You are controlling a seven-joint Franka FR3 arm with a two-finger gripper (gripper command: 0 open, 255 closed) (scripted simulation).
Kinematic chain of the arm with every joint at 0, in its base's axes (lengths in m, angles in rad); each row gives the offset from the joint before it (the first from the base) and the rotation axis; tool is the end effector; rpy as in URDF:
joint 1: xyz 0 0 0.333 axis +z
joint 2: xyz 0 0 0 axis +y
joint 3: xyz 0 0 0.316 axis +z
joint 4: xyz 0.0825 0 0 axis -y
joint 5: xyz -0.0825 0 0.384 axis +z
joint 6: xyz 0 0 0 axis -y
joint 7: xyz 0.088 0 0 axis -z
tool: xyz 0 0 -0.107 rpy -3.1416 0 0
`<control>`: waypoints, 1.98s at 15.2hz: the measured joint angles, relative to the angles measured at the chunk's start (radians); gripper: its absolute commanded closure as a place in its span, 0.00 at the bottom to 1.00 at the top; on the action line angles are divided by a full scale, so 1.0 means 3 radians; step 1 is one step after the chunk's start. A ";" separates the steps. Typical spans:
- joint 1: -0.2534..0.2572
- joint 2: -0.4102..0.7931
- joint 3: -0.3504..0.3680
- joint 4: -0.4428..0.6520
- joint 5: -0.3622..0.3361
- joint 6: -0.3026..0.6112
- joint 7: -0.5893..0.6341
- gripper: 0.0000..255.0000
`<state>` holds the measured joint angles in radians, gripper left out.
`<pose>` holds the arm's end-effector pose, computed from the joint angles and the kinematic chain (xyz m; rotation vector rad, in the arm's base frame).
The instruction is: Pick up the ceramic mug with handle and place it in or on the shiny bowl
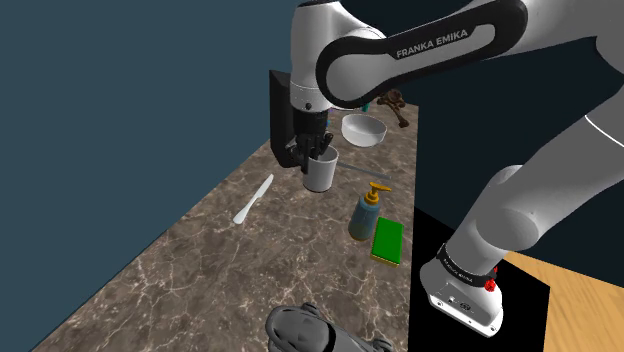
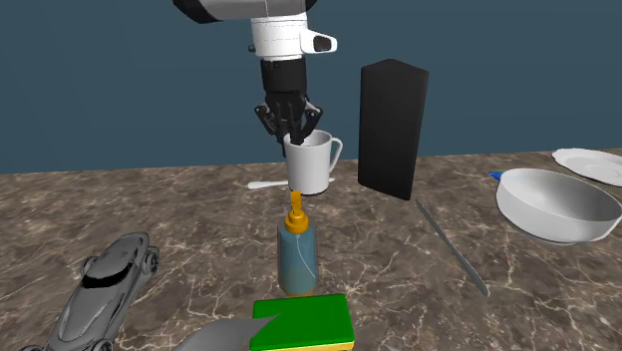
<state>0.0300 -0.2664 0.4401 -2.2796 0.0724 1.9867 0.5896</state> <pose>0.4114 0.2215 0.4480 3.0656 -0.2565 -0.0293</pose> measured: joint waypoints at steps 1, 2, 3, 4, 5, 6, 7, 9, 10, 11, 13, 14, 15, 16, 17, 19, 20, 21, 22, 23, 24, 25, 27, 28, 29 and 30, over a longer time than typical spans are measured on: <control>0.0000 -0.0008 -0.0003 0.0038 0.0001 -0.0046 -0.0001 1.00; 0.0000 -0.0025 -0.0008 0.0067 0.0005 -0.0090 -0.0006 1.00; 0.0001 -0.0032 -0.0011 0.0107 0.0006 -0.0137 -0.0007 1.00; 0.0002 -0.0061 -0.0019 0.0133 0.0015 -0.0191 -0.0016 1.00; 0.0003 -0.0069 -0.0022 0.0165 0.0016 -0.0230 -0.0018 1.00; 0.0001 -0.0069 -0.0025 0.0213 0.0014 -0.0277 -0.0018 1.00; 0.0001 -0.0086 -0.0032 0.0238 0.0018 -0.0320 -0.0025 1.00; -0.0001 -0.0108 -0.0043 0.0308 0.0021 -0.0410 -0.0034 1.00; -0.0001 -0.0118 -0.0047 0.0337 0.0023 -0.0449 -0.0036 1.00; -0.0018 -0.0119 -0.0075 0.0352 0.0012 -0.0465 -0.0076 1.00; -0.0071 -0.0142 -0.0169 0.0345 -0.0015 -0.0483 -0.0210 1.00; -0.0098 -0.0156 -0.0219 0.0330 -0.0028 -0.0481 -0.0282 1.00; -0.0120 -0.0192 -0.0268 0.0282 -0.0032 -0.0469 -0.0354 1.00; -0.0157 -0.0183 -0.0326 0.0299 -0.0057 -0.0480 -0.0436 1.00; -0.0195 -0.0149 -0.0377 0.0328 -0.0087 -0.0477 -0.0511 1.00; -0.0267 -0.0181 -0.0502 0.0307 -0.0124 -0.0486 -0.0691 1.00; -0.0298 -0.0179 -0.0553 0.0315 -0.0144 -0.0492 -0.0765 1.00; -0.0335 -0.0152 -0.0607 0.0316 -0.0170 -0.0466 -0.0844 1.00; -0.0365 -0.0122 -0.0648 0.0359 -0.0193 -0.0480 -0.0904 1.00; -0.0401 -0.0085 -0.0698 0.0371 -0.0219 -0.0454 -0.0979 1.00; -0.0435 -0.0073 -0.0748 0.0382 -0.0238 -0.0452 -0.1053 1.00; -0.0467 -0.0050 -0.0795 0.0408 -0.0259 -0.0453 -0.1124 1.00; -0.0534 0.0004 -0.0891 0.0458 -0.0300 -0.0444 -0.1268 1.00; -0.0569 0.0045 -0.0939 0.0490 -0.0322 -0.0434 -0.1340 1.00; -0.0610 0.0072 -0.0998 0.0538 -0.0343 -0.0452 -0.1430 1.00; -0.0648 0.0121 -0.1049 0.0609 -0.0364 -0.0469 -0.1511 1.00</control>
<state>-0.1643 -0.2302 0.1254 -2.0968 -0.0367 1.8459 0.1362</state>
